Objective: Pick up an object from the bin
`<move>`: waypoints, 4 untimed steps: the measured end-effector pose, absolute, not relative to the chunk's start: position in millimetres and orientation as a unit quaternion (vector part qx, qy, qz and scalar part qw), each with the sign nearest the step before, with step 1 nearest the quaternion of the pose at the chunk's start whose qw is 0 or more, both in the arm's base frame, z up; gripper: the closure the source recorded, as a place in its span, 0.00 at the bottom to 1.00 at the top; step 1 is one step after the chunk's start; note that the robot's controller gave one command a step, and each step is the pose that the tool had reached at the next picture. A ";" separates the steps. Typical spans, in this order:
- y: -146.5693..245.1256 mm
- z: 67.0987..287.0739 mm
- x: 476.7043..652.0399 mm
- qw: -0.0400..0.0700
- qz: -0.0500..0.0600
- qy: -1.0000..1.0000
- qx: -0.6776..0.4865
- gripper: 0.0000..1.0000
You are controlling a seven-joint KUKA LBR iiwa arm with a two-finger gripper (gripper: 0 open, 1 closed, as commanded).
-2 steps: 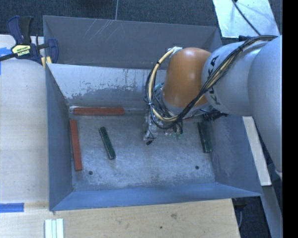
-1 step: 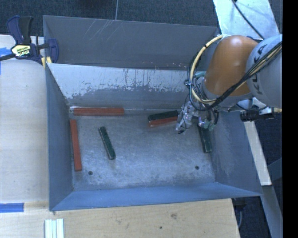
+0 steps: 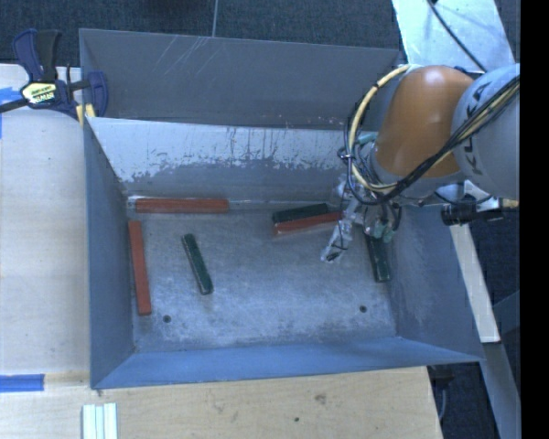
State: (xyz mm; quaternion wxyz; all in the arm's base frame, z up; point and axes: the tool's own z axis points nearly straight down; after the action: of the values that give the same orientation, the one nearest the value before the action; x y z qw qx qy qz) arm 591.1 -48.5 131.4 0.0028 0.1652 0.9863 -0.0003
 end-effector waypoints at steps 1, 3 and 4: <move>-3.1 69.9 626.3 -0.005 -0.002 0.993 0.117 0.00; -2.6 208.0 615.3 0.006 0.001 0.994 0.113 1.00; -2.5 202.5 614.0 0.002 0.000 0.994 0.113 0.00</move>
Offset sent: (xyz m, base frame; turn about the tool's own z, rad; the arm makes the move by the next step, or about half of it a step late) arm 0.0363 0.0456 -0.0595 -0.0952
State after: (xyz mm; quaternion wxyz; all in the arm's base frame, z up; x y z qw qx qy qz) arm 614.0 -2.5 202.5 0.0019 0.1129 0.9936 0.0002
